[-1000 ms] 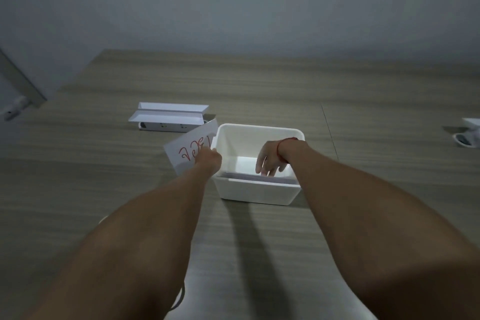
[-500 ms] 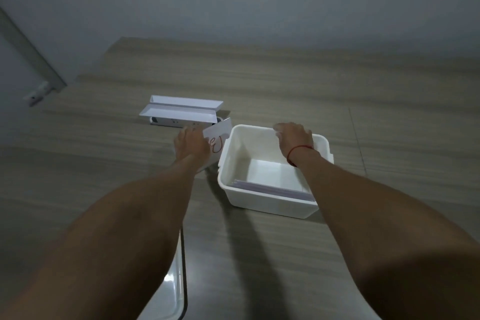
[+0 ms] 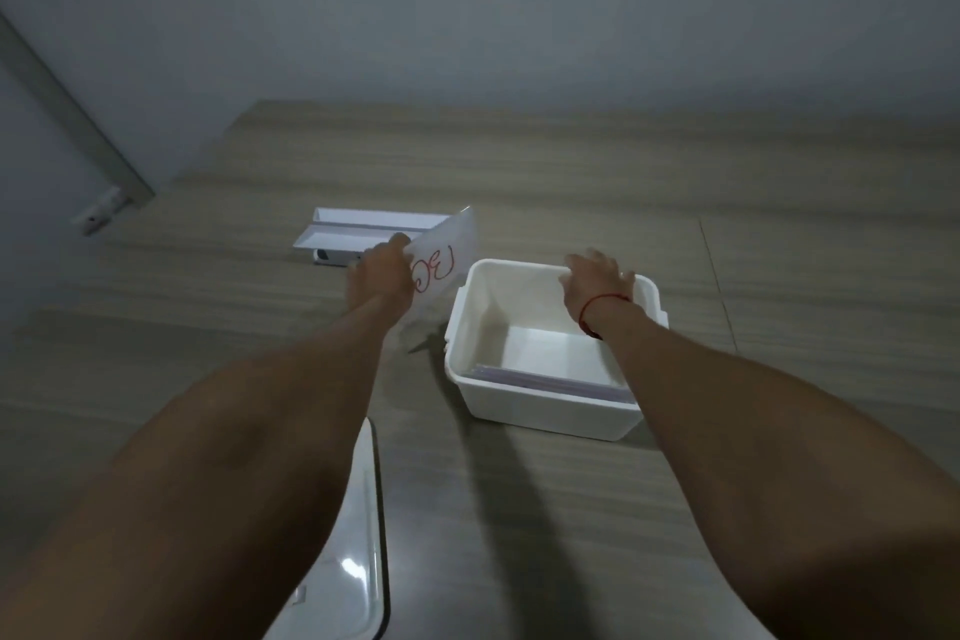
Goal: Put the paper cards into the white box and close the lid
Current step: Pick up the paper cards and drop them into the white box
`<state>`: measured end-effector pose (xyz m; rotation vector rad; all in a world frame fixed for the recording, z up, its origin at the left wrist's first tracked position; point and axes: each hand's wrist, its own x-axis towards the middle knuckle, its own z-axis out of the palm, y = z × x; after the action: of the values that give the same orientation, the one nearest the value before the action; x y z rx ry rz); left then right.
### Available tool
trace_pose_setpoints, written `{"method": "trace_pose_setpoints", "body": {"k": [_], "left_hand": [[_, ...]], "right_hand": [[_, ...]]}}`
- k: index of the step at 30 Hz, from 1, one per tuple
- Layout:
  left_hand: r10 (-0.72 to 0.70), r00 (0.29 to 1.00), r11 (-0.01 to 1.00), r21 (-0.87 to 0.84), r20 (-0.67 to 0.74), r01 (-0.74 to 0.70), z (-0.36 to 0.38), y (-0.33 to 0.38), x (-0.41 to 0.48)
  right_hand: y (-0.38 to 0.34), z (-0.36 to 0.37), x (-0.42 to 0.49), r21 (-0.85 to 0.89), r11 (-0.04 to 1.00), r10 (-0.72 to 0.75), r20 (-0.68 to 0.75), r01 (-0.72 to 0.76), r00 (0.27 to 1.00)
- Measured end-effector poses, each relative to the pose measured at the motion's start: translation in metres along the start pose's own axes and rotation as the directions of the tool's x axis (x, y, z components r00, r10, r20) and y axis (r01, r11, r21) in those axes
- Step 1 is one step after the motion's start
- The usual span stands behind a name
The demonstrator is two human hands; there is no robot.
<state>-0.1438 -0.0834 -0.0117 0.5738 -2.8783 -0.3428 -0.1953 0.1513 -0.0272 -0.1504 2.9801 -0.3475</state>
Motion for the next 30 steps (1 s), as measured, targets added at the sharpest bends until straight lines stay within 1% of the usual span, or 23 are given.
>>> {"method": "trace_pose_setpoints", "body": {"k": [2,4,6,8,10,13,16,19,22,25,29,30], "left_hand": [[0.107,0.991,0.994,0.002,-0.082,-0.107,-0.023,0.011,0.004],[0.199,0.97,0.975,-0.077,-0.138,-0.21,-0.04,0.024,0.005],[0.266,0.948,0.941,-0.167,-0.175,-0.295,-0.051,0.04,0.003],[0.315,0.933,0.915,-0.205,-0.172,-0.346,-0.054,0.057,0.0],[0.372,0.921,0.897,-0.213,-0.111,-0.388,-0.05,0.073,-0.009],[0.431,0.902,0.885,-0.21,0.033,-0.415,-0.035,0.084,-0.027],[0.485,0.856,0.869,-0.207,0.178,-0.449,-0.014,0.084,-0.05],[0.47,0.816,0.882,-0.207,0.335,-0.423,0.004,0.081,-0.068],[0.457,0.787,0.889,-0.191,0.414,-0.416,0.015,0.082,-0.08],[0.442,0.751,0.895,-0.196,0.49,-0.4,0.018,0.085,-0.086],[0.437,0.64,0.896,-0.244,0.632,-0.371,0.02,0.082,-0.091],[0.435,0.626,0.898,-0.256,0.647,-0.358,0.02,0.08,-0.092]], "right_hand": [[0.005,-0.008,-0.015,0.019,0.998,0.056,0.011,-0.057,0.998],[0.01,-0.013,-0.03,0.033,0.989,0.142,0.042,-0.143,0.989],[0.017,-0.019,-0.048,0.04,0.972,0.227,0.094,-0.232,0.969],[0.025,-0.025,-0.061,0.052,0.956,0.279,0.149,-0.29,0.948],[0.035,-0.032,-0.072,0.081,0.94,0.313,0.18,-0.331,0.933],[0.041,-0.04,-0.083,0.103,0.927,0.337,0.196,-0.361,0.921],[0.043,-0.038,-0.094,0.131,0.919,0.342,0.201,-0.371,0.918],[0.046,-0.032,-0.1,0.145,0.923,0.33,0.175,-0.356,0.928],[0.048,-0.029,-0.103,0.184,0.918,0.328,0.146,-0.351,0.934],[0.05,-0.03,-0.103,0.187,0.92,0.323,0.133,-0.343,0.937],[0.05,-0.031,-0.103,0.194,0.917,0.33,0.123,-0.348,0.936],[0.05,-0.031,-0.103,0.192,0.917,0.333,0.119,-0.35,0.936]]}}
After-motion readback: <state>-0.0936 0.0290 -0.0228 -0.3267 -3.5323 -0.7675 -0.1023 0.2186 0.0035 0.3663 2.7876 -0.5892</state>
